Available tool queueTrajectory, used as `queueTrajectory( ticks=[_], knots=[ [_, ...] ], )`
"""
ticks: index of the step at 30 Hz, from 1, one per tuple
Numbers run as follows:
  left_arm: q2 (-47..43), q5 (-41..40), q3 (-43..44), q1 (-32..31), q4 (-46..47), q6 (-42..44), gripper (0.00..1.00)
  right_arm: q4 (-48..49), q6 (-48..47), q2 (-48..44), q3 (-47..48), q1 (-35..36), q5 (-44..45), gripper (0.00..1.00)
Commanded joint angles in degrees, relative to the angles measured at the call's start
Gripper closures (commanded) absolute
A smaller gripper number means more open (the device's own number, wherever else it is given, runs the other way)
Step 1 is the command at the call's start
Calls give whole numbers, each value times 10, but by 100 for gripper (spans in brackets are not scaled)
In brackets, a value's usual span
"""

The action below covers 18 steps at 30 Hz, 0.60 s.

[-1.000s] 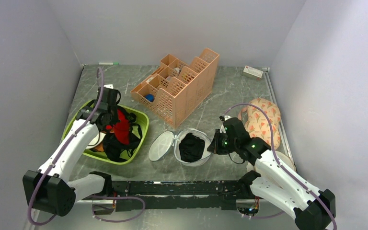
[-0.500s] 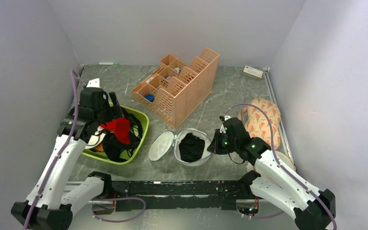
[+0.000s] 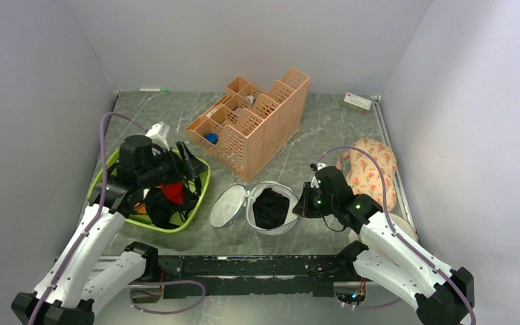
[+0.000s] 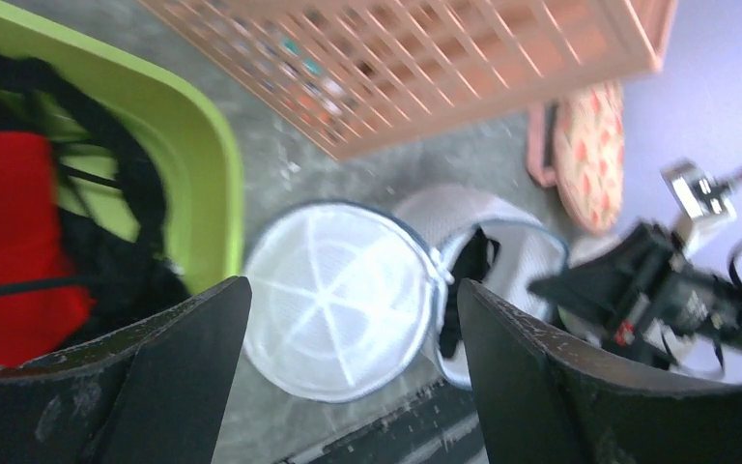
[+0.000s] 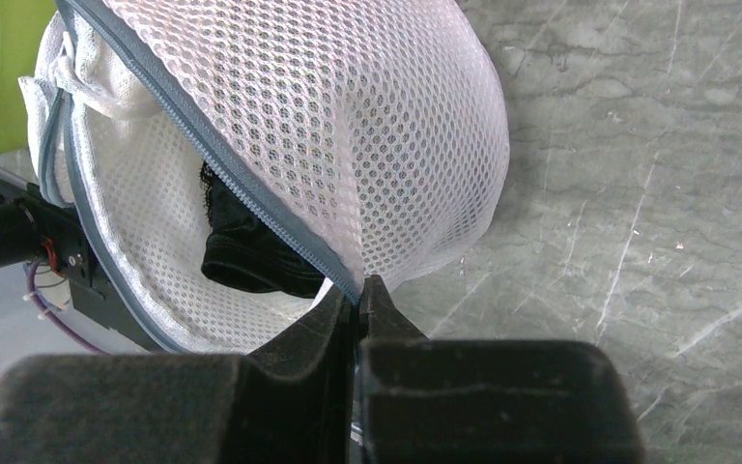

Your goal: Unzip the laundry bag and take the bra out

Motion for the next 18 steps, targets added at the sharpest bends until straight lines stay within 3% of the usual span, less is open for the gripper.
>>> queueTrajectory(
  ticks=[1, 7, 12, 18],
  knots=[
    [-6, 35, -23, -93, 78, -35, 12, 18, 4, 0, -8, 1, -5, 100],
    [66, -111, -14, -315, 114, -52, 17, 20, 6, 3, -9, 2, -6, 100],
    [176, -226, 31, -468, 128, -42, 39, 14, 11, -5, -9, 2, -2, 100],
    [334, -294, 115, -527, 83, -26, 52, 5, 9, -11, -10, 3, -2, 100]
  ],
)
